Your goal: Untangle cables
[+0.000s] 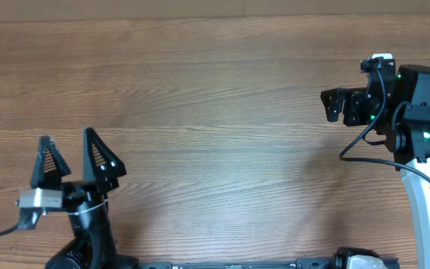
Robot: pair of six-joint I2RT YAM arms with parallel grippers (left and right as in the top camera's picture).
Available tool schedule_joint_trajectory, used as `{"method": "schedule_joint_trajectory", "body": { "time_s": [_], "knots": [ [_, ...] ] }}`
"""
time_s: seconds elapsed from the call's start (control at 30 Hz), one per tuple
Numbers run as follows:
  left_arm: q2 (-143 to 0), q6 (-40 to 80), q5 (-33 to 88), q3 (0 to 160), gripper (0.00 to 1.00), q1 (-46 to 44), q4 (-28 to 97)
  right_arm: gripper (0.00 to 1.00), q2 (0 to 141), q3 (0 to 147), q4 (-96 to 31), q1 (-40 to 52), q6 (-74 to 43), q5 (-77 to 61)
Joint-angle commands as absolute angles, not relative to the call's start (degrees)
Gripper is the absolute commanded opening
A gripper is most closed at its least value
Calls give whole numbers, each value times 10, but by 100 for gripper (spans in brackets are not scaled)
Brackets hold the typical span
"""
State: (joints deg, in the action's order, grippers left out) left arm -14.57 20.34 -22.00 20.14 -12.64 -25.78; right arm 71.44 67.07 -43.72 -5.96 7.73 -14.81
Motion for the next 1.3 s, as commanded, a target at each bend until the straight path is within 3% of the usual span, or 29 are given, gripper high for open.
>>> {"method": "schedule_joint_trajectory", "body": {
  "time_s": [0.0, 0.63, 0.97, 1.27],
  "knots": [
    [-119, 188, -212, 157, 100, -122, -289, 100, 715, 672, -436, -61, 78, -151],
    [-2, 219, -211, 2, 100, -55, -317, 100, 715, 672, -436, -61, 78, -151],
    [-2, 222, -248, 3, 100, -49, -255, 100, 715, 672, -436, -61, 78, -151],
    [-2, 223, -167, 3, 100, 58, -201, 100, 715, 672, -436, -61, 78, -151]
  ]
}}
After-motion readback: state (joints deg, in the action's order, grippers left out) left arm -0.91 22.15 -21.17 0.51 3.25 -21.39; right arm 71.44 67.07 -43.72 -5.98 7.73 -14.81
